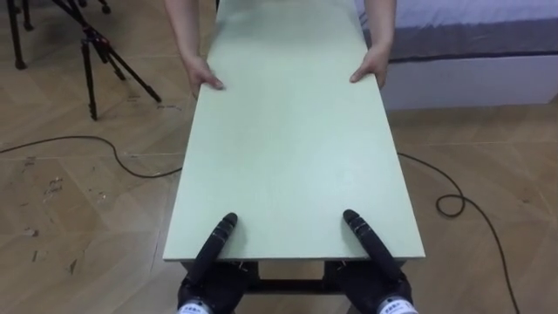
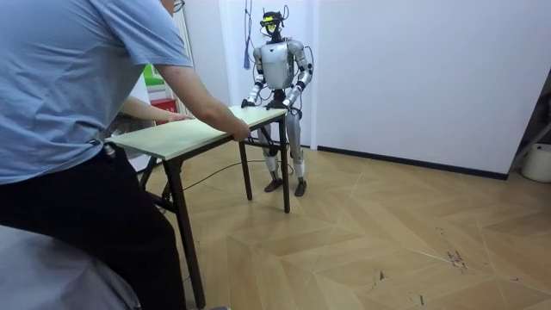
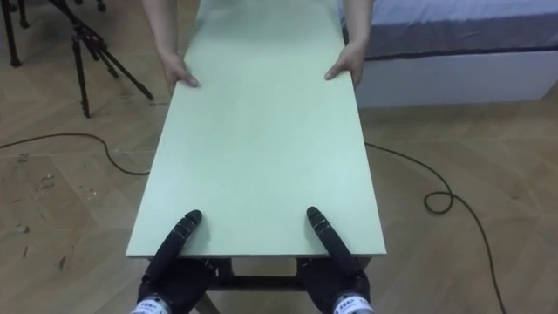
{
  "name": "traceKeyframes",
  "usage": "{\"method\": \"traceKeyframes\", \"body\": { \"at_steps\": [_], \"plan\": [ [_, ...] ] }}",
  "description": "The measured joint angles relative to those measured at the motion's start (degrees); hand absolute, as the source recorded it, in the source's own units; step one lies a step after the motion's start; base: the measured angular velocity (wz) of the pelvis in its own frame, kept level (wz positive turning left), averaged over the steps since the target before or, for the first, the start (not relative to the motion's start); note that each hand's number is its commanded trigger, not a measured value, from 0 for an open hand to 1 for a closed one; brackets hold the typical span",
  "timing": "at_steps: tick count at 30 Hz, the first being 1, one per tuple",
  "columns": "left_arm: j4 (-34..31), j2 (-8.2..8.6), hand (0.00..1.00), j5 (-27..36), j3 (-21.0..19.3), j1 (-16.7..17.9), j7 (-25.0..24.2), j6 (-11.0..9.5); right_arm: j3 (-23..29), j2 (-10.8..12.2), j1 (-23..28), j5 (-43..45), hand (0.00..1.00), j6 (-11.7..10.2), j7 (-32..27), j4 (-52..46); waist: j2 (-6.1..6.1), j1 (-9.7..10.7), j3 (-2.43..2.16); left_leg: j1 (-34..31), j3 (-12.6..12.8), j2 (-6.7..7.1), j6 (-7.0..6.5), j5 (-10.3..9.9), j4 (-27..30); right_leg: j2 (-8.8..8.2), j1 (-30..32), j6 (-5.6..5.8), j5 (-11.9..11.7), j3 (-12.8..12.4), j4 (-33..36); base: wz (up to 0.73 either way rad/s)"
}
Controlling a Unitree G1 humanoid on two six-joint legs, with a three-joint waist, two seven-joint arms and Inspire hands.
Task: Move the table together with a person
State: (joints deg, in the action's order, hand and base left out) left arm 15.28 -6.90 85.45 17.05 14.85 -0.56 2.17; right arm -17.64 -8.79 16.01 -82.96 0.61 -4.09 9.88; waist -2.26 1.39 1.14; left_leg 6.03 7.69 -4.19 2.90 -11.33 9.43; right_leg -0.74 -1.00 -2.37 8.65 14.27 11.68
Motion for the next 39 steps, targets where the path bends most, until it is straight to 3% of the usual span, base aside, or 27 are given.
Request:
{"method": "traceKeyframes", "body": {
  "at_steps": [12, 20, 27, 30, 33, 39],
  "plan": [
    [-4.3, 0.45, 1.00, -2.4, -0.1, 0.6, -0.9, -1.8, 0.3, -0.6, 0.0, -0.3, 1.00, -0.5, 2.7, -3.0, 0.45, -0.7, -0.74, -0.4, 0.2, 0.01, -0.23, 0.1, 0.2, -0.05, 0.5, -0.04, 0.0, -0.2, 0.2, 0.00],
    [-9.9, -0.47, 1.00, -2.7, 0.0, 3.9, -1.4, -2.3, -0.6, -2.1, 1.7, -0.3, 1.00, -0.9, 3.0, -7.6, 0.37, -2.1, -0.79, -0.9, 0.6, -0.03, -0.25, 0.2, 0.1, -0.06, 1.6, -0.11, 0.0, -0.4, 1.0, -0.03],
    [-13.7, -2.07, 1.00, -1.8, 0.2, 4.9, -1.5, -3.2, -1.9, -2.8, 1.9, -0.5, 1.00, -2.2, 3.0, -10.3, 0.82, -2.9, -0.72, -2.5, 0.5, -0.03, -0.25, 0.2, 0.1, -0.08, 3.1, -0.14, 0.0, -0.1, 1.3, 0.00],
    [-14.4, -2.90, 1.00, -1.2, 1.4, 5.3, -1.5, -4.7, -3.3, -2.6, 2.0, -0.7, 1.00, -3.8, 3.0, -10.6, 1.17, -2.8, -0.61, -2.5, 0.6, -0.03, -0.24, 0.2, 0.1, 0.07, 3.1, -0.11, 0.0, -0.2, 1.3, -0.01],
    [-15.5, -4.61, 1.00, -0.6, 2.2, 6.2, -1.6, -5.3, -4.4, -2.7, 3.5, -0.7, 1.00, -5.1, 3.9, -11.0, 1.73, -2.5, -0.61, -2.4, 0.8, -0.06, -0.23, 0.1, 0.1, 0.06, 3.1, -0.10, 0.0, -0.2, 1.2, 0.00],
    [-16.4, -5.22, 1.00, -0.7, 3.3, 7.7, -1.6, -7.1, -5.9, -2.9, 4.4, -1.4, 1.00, -6.4, 4.5, -11.0, 2.36, -1.6, -0.58, -2.6, 0.9, 0.02, -0.24, 0.1, 0.2, 0.02, 3.1, -0.06, 0.0, -0.4, 1.4, 0.00]
  ]
}}
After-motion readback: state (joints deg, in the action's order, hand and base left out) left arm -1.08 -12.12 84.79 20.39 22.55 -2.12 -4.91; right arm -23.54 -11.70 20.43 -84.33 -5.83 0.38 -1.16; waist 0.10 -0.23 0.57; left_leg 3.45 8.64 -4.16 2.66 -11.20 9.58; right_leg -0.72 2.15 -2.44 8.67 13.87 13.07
